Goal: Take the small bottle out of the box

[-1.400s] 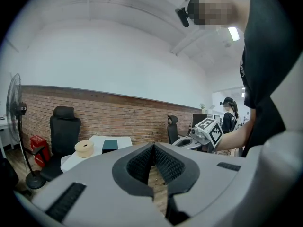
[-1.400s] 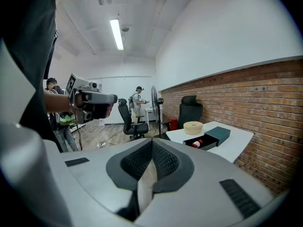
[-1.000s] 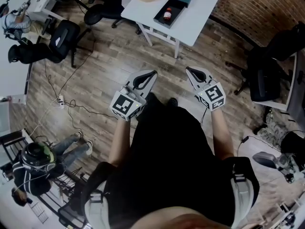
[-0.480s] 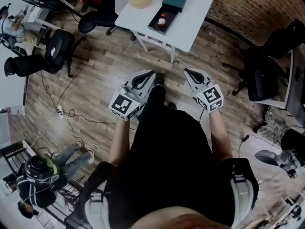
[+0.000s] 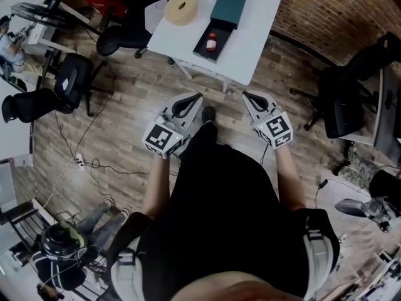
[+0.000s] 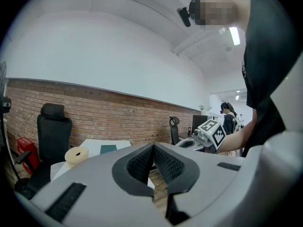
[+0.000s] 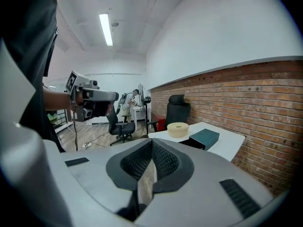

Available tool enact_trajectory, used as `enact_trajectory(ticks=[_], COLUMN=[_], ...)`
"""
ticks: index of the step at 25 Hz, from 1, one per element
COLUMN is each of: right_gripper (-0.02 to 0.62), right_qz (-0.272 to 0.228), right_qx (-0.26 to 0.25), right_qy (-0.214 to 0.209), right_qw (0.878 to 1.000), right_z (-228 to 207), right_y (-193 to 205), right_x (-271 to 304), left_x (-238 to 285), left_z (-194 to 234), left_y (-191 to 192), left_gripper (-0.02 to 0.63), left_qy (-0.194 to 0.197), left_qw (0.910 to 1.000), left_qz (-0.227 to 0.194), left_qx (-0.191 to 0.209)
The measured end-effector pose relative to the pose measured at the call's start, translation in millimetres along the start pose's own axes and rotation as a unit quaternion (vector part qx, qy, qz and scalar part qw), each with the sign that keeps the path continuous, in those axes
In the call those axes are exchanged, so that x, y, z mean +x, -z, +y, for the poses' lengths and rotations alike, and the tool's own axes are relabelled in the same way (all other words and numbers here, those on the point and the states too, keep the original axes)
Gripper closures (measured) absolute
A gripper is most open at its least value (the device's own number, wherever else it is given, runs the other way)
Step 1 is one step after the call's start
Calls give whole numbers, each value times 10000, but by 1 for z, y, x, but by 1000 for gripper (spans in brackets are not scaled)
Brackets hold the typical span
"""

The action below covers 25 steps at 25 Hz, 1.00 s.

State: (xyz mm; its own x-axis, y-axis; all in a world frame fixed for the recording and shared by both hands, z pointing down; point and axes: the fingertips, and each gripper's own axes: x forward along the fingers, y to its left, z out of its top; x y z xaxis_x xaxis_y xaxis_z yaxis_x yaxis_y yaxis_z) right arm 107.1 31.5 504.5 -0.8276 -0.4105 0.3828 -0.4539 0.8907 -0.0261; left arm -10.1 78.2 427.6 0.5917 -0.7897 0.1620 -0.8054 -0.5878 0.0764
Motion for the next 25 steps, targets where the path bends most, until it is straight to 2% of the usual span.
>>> enact_trajectory(ticks=[12,19,25], right_gripper=[598,598,598], right_qz=[72,162,211], right_qx=[76,61,43], right_qy=[255,380,563], right_qw=[9996,9991,9982], right_z=[-62,-78,-93], right_y=[-27,-38,-46], right_x=[63,89,107], left_x=[61,75,86], left_z=[77,114,138], left_y=[-16,-5,-2], left_gripper=[588,588,587], left_qy=[436,455,653], left_qw=[9990,9986,9974], left_qz=[37,282,300], left_qx=[88,25,-4])
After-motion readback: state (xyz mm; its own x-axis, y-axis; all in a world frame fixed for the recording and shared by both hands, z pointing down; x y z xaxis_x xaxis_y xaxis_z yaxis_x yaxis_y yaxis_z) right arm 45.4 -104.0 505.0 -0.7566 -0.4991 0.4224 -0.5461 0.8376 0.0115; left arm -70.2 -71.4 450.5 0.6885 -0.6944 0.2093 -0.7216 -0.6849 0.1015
